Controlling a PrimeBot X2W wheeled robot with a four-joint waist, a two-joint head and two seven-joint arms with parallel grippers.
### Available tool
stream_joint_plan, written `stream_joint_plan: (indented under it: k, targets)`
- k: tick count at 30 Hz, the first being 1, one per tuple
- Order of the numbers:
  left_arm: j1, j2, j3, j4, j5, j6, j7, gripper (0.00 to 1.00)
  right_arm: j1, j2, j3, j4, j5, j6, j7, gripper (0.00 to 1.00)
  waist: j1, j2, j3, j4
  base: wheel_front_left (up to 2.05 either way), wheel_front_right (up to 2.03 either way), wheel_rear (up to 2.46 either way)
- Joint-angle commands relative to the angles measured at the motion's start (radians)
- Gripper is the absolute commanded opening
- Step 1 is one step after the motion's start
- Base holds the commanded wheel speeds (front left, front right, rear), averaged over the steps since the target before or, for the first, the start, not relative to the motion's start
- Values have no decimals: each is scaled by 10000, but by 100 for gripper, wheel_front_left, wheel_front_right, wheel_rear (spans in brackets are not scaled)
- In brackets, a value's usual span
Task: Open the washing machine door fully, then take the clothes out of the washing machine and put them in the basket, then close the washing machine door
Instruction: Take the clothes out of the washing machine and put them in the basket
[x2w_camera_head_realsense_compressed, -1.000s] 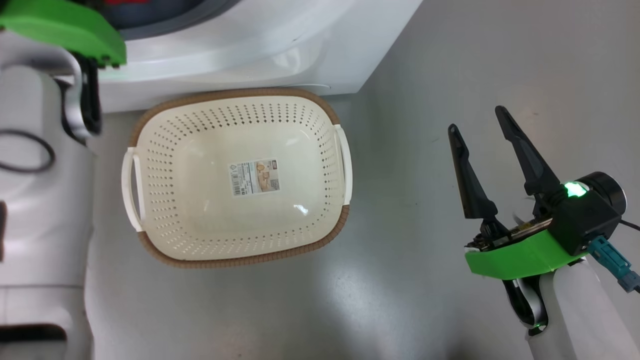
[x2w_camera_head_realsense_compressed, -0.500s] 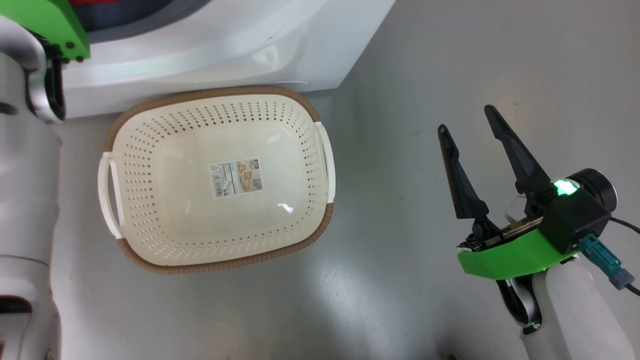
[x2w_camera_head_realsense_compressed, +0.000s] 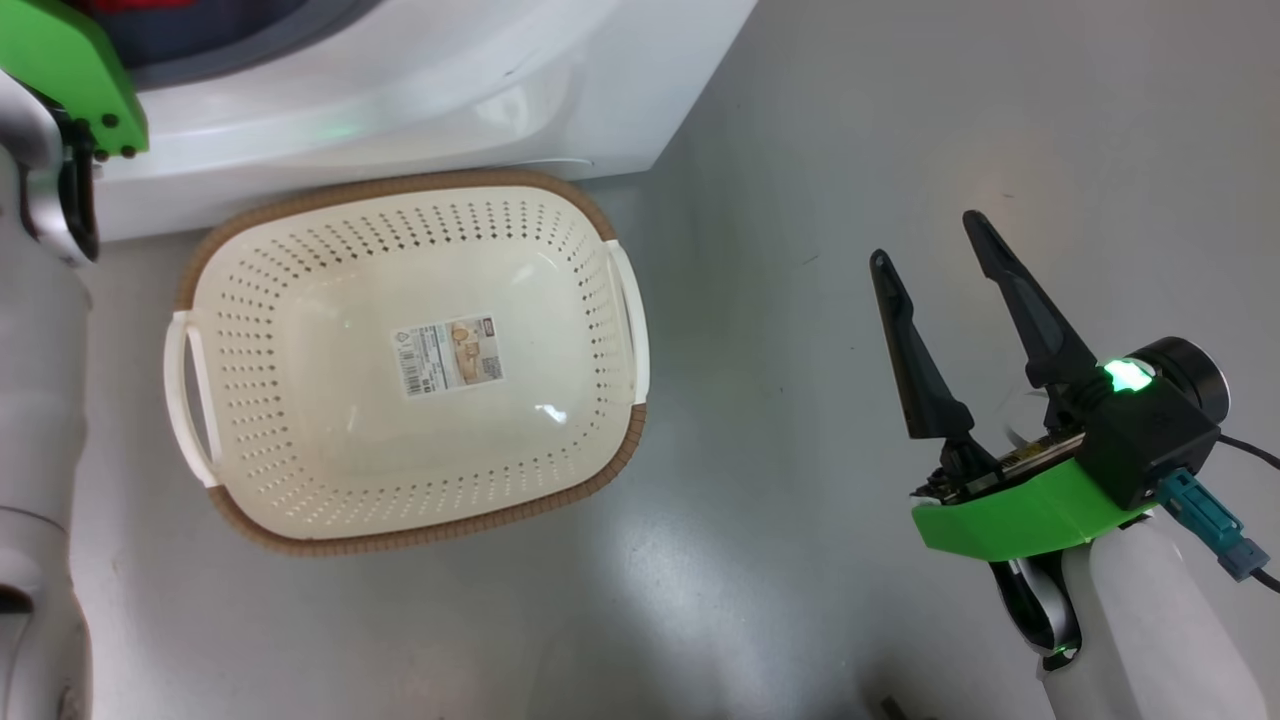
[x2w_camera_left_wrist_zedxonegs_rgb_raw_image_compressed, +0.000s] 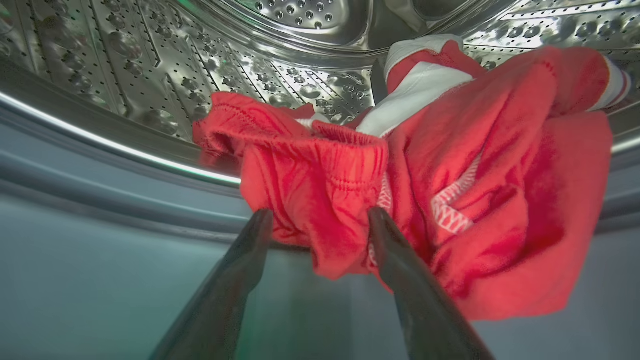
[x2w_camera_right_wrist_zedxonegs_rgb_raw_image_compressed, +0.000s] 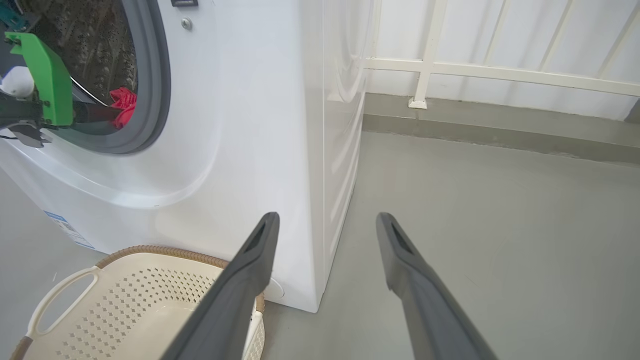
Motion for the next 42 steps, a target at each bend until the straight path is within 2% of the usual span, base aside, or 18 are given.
stream_joint_plan:
  k: [1,13,14,16,18,23,33,42]
  targets:
    - [-184,535,26,-141,-9,114,5,100,26,15,223,-266,83,62,-63,100,0,-1,19,-42,0,0,0]
    - [-313,795,-228,210,88,597,71,100,76,17,335,-275,312,62,-63,100,0,-1,144,-215,0,0,0]
    - [-313,790,-245,232,81,606,99,97,71,17,334,-272,321,62,-63,100,0,-1,156,-215,0,0,0]
    - [-313,779,-282,266,67,599,130,58,53,17,336,-258,333,62,-63,100,0,-1,179,-216,0,0,0]
    - [-302,771,-319,295,53,582,140,0,27,17,337,-243,342,62,-63,100,0,-1,188,-214,0,0,0]
    - [-259,702,-355,307,-50,460,-117,0,8,18,333,-172,347,62,-63,100,0,-1,129,-177,0,0,0]
    - [49,521,-223,113,-451,65,-1440,0,77,18,303,-60,418,62,-63,100,0,-1,-157,-31,0,0,0]
    - [496,573,-176,-491,-596,-144,-1943,0,128,18,244,-32,357,62,-63,100,0,-1,-353,107,0,0,0]
